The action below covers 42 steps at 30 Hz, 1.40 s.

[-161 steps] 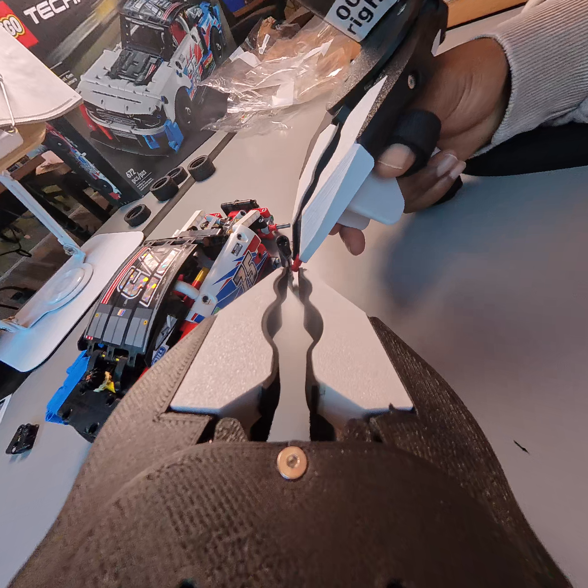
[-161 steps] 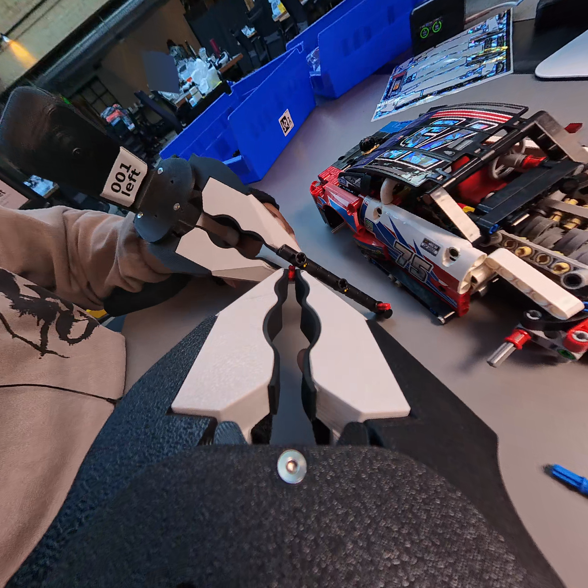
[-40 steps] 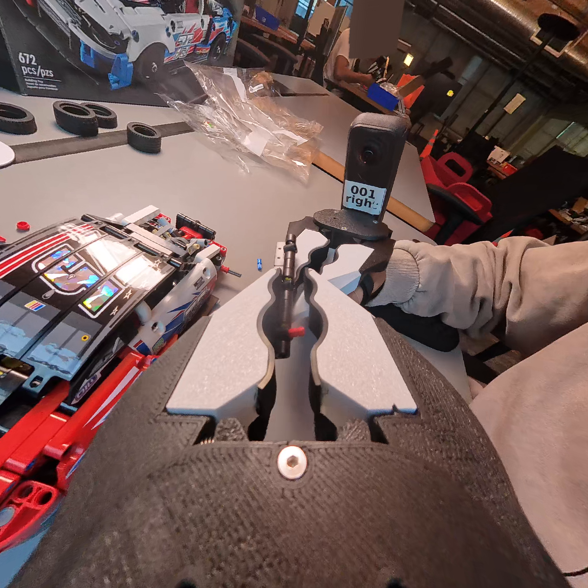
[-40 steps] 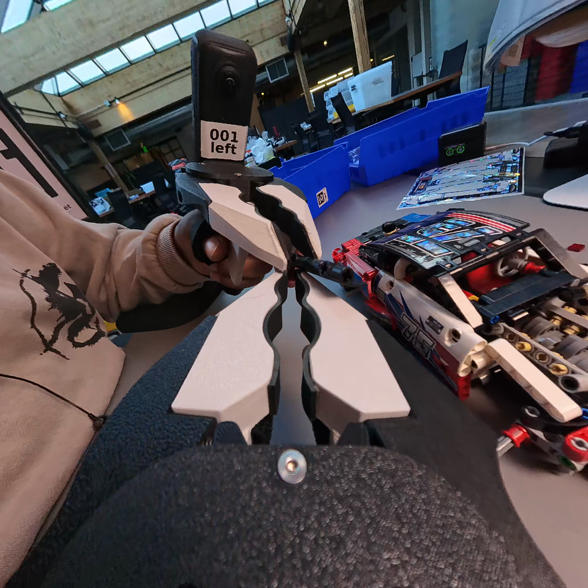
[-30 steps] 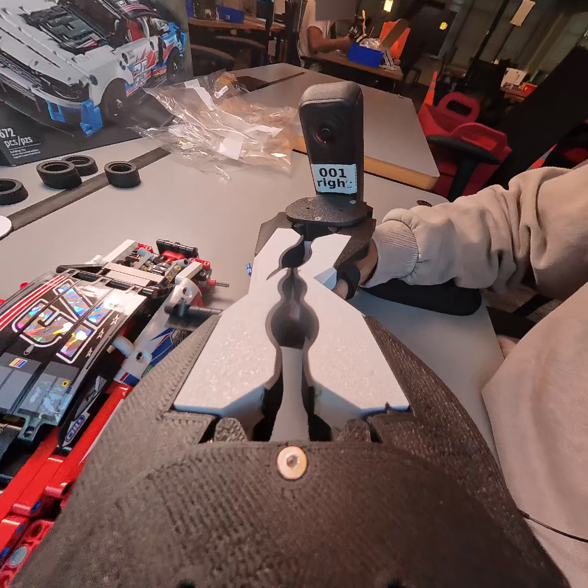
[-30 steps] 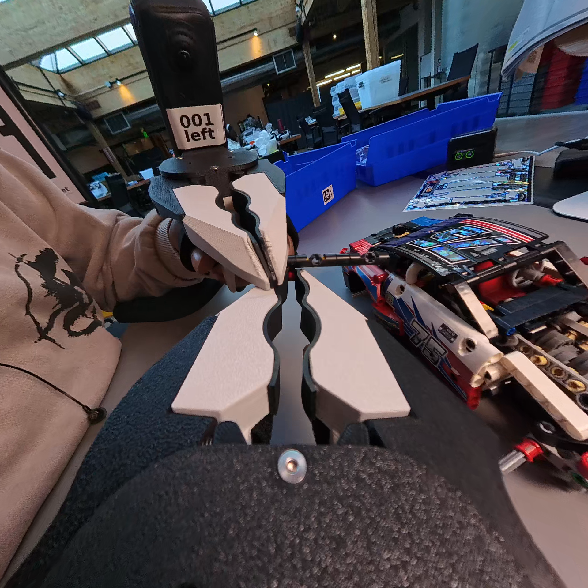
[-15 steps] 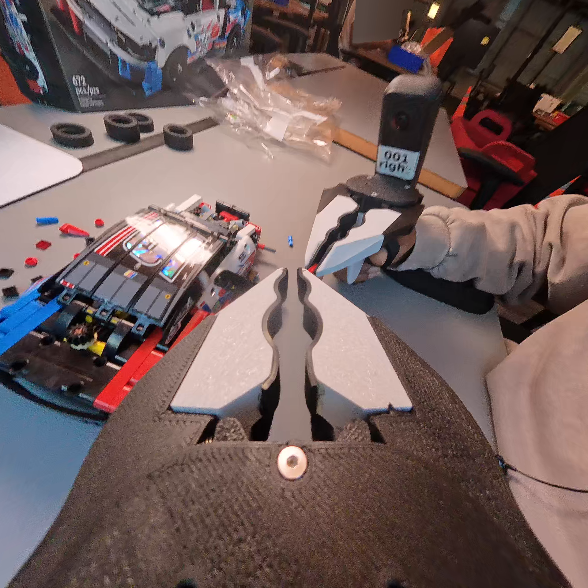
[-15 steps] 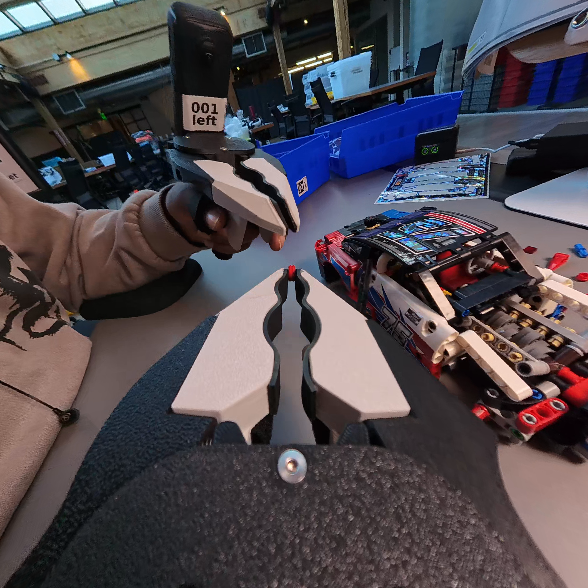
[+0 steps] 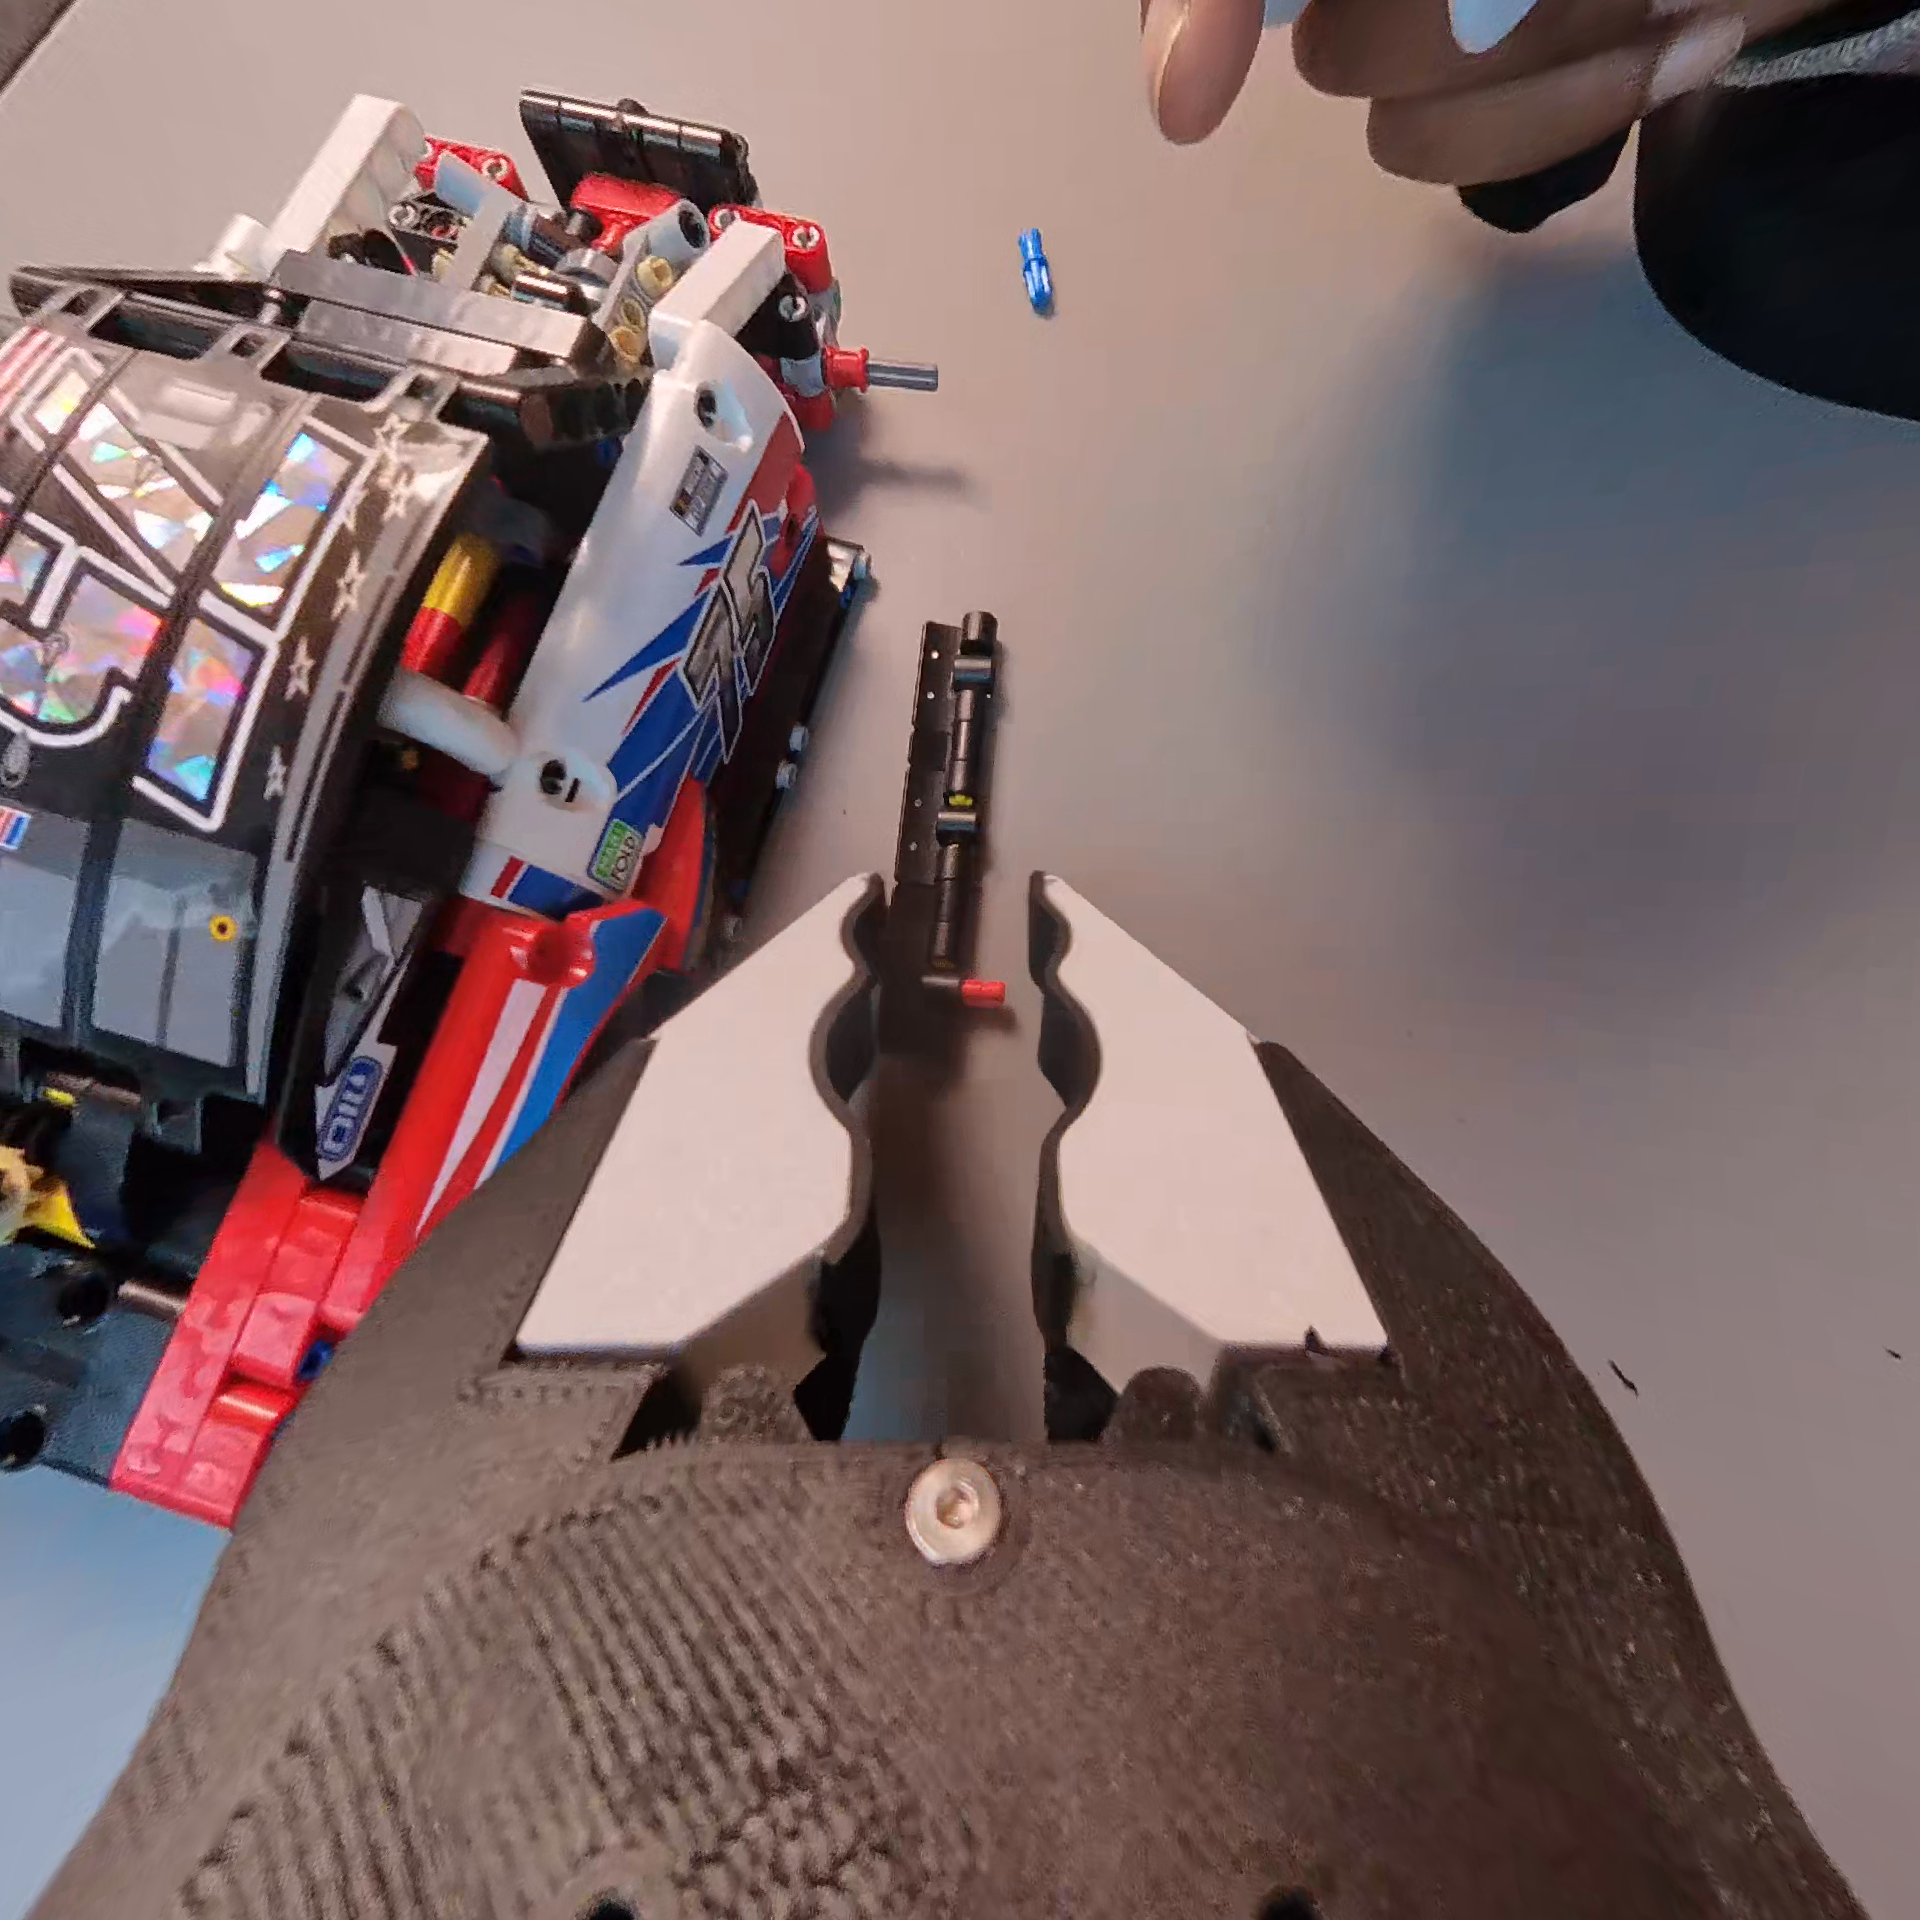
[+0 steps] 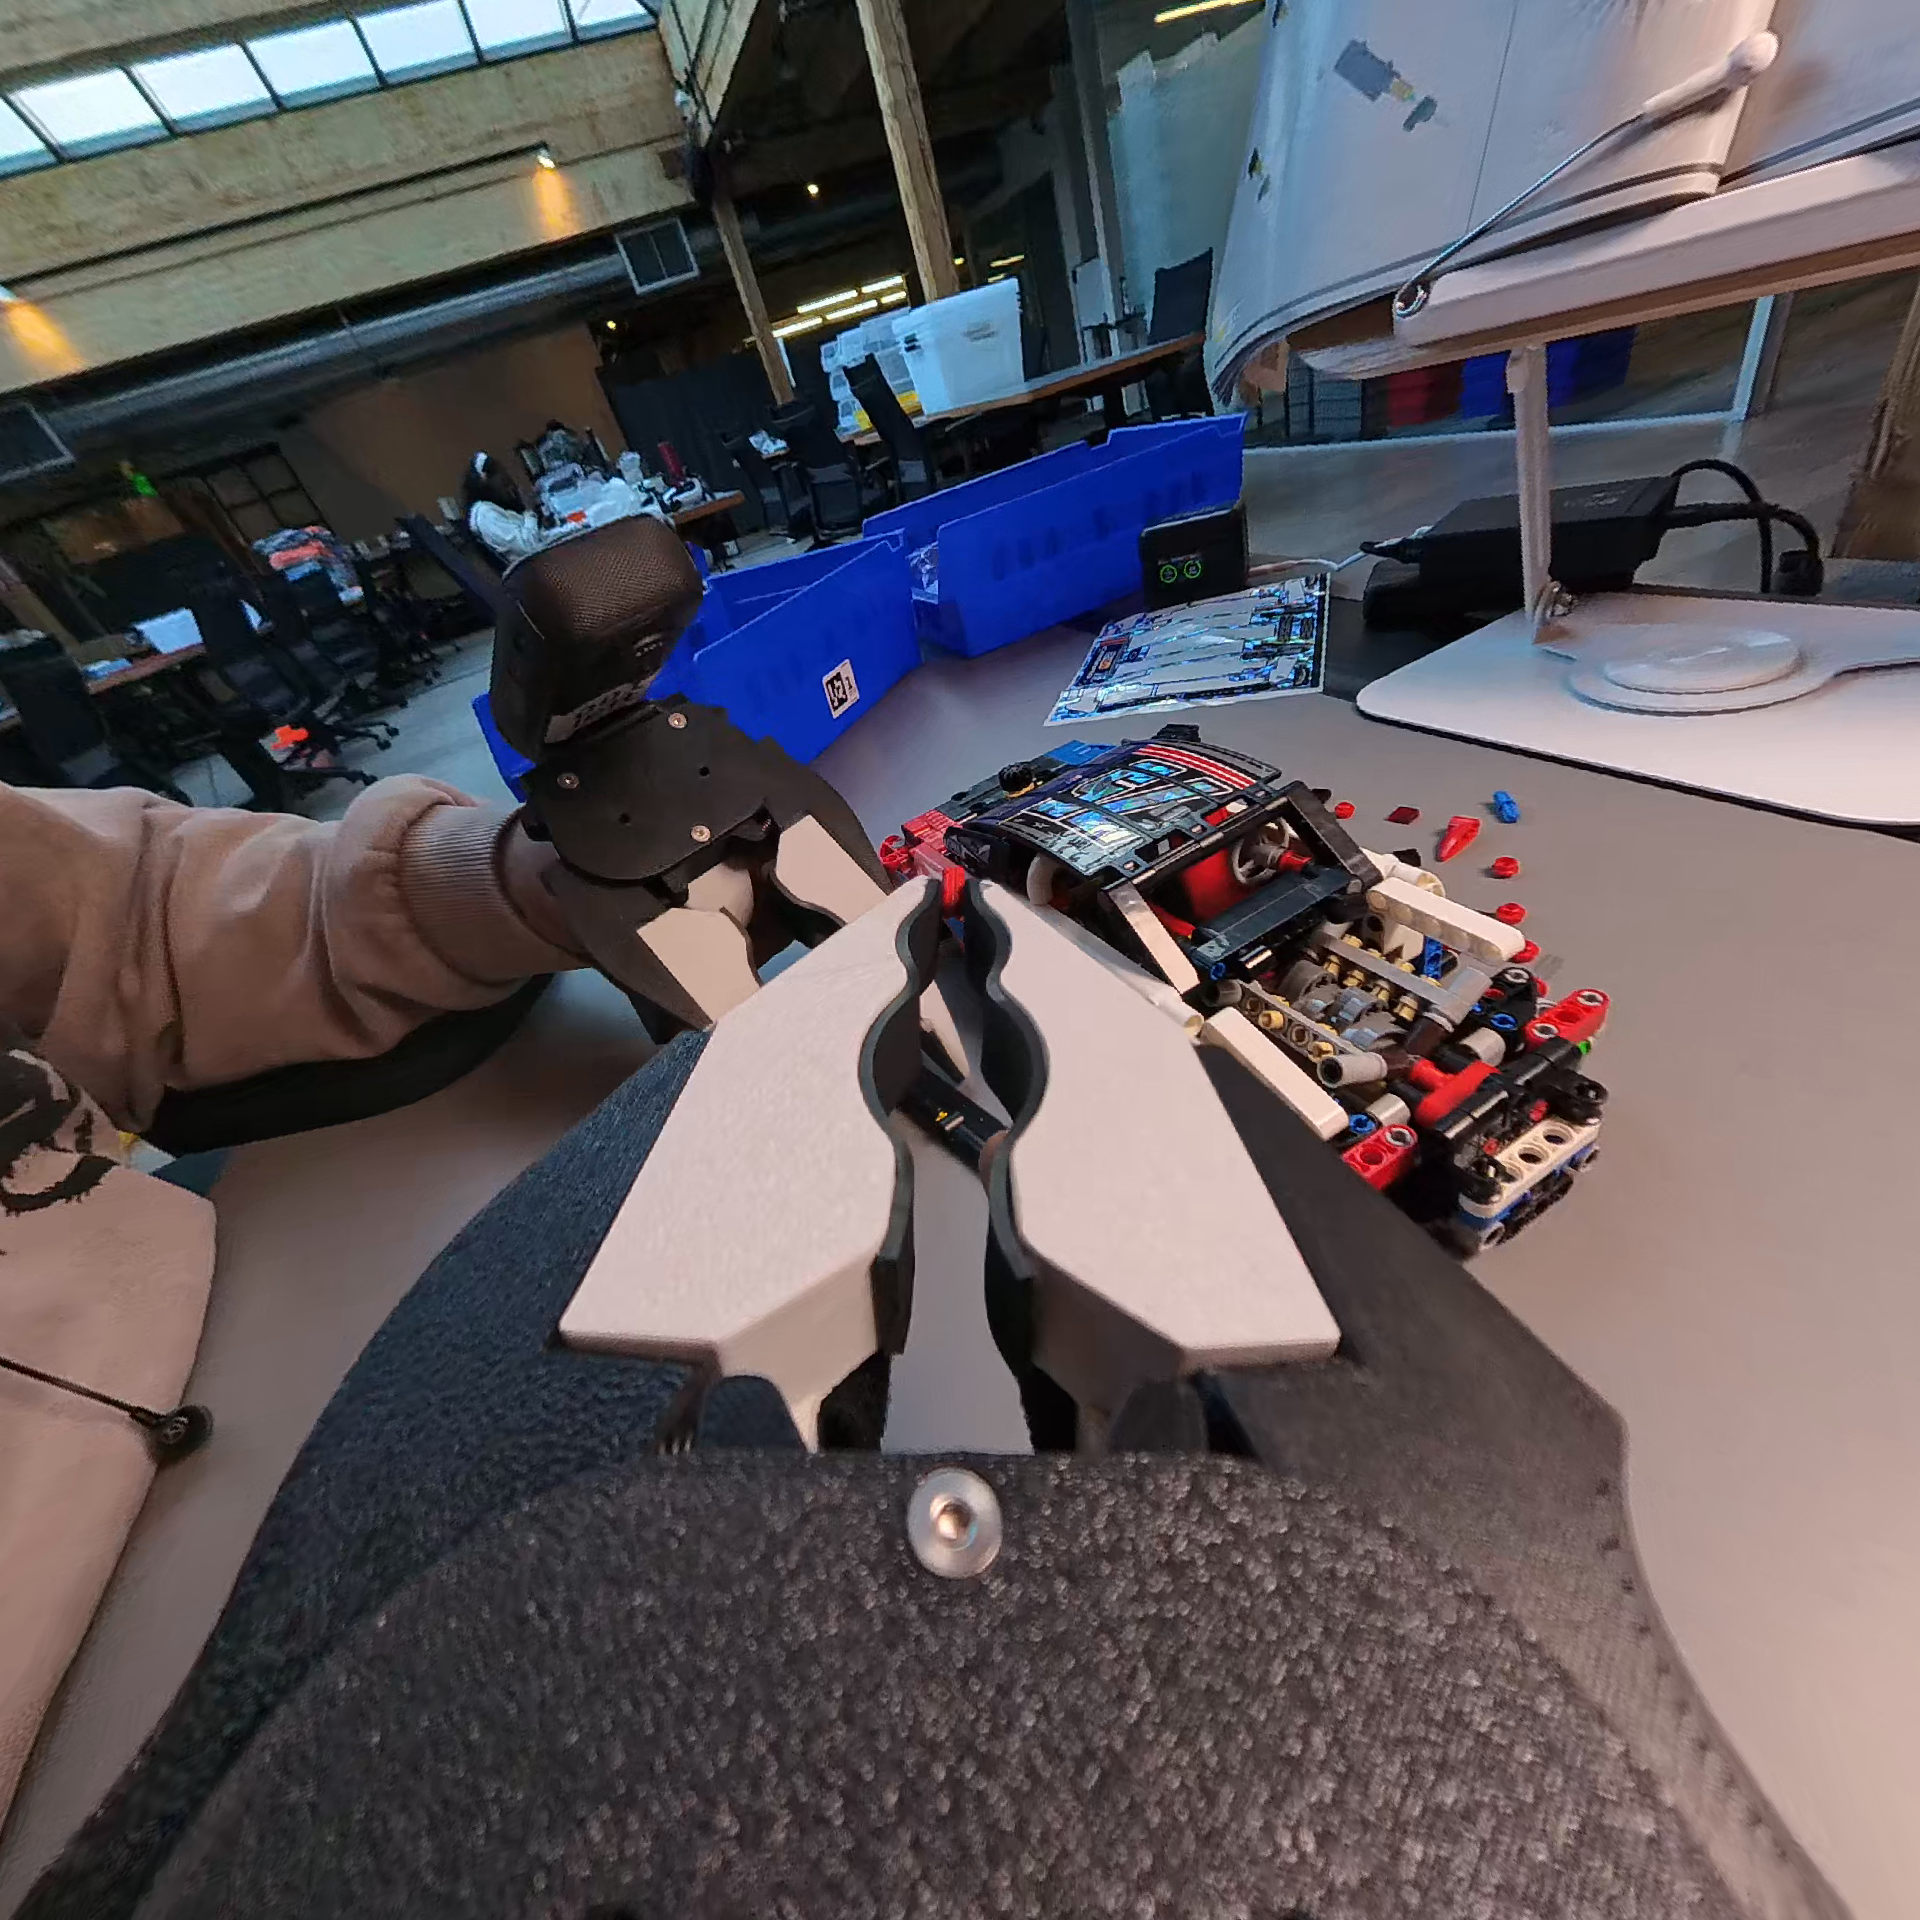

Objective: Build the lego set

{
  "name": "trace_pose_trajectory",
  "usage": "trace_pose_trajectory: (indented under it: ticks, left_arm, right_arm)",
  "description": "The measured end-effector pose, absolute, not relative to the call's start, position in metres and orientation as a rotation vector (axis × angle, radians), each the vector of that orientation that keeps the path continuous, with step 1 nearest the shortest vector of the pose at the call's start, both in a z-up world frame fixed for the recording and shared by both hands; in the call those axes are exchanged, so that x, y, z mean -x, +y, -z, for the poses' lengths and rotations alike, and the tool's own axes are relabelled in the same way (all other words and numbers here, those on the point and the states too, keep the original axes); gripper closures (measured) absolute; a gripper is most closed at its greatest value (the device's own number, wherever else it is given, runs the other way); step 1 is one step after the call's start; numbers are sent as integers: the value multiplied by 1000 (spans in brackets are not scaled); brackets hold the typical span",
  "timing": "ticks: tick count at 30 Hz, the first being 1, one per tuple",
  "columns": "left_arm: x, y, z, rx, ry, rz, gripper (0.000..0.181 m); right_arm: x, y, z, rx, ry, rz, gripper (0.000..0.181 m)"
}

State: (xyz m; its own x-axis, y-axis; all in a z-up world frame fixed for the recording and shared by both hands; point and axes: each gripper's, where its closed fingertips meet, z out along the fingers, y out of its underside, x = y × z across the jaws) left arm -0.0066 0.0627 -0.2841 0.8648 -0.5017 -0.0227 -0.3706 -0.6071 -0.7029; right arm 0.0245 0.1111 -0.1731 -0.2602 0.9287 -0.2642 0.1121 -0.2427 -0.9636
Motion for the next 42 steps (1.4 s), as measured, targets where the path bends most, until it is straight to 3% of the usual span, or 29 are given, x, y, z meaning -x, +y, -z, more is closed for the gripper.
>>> trace_pose_trajectory:
  ticks: [1, 6, 16, 31, 39, 42]
  left_arm:
    - [4, 61, 285, 2301, 650, 242, 169]
    - [14, 65, 279, 2284, 573, 217, 169]
    - [-22, 70, 171, 2045, 316, 522, 168]
    - [-43, 48, 152, 2051, 430, 558, 158]
    - [-36, 44, 193, 2298, 476, 723, 134]
    - [-37, 49, 198, 2315, 468, 742, 142]
  right_arm:
    - [-25, 110, 175, 1323, -1354, -1570, 180]
    - [-26, 104, 181, 1311, -1419, -1507, 181]
    - [4, 79, 207, 1381, -1427, -1386, 179]
    - [9, 45, 190, 1166, -1466, -1444, 179]
    - [14, 21, 221, 1222, -1726, -1343, 180]
    - [13, 17, 224, 1239, -1738, -1345, 179]
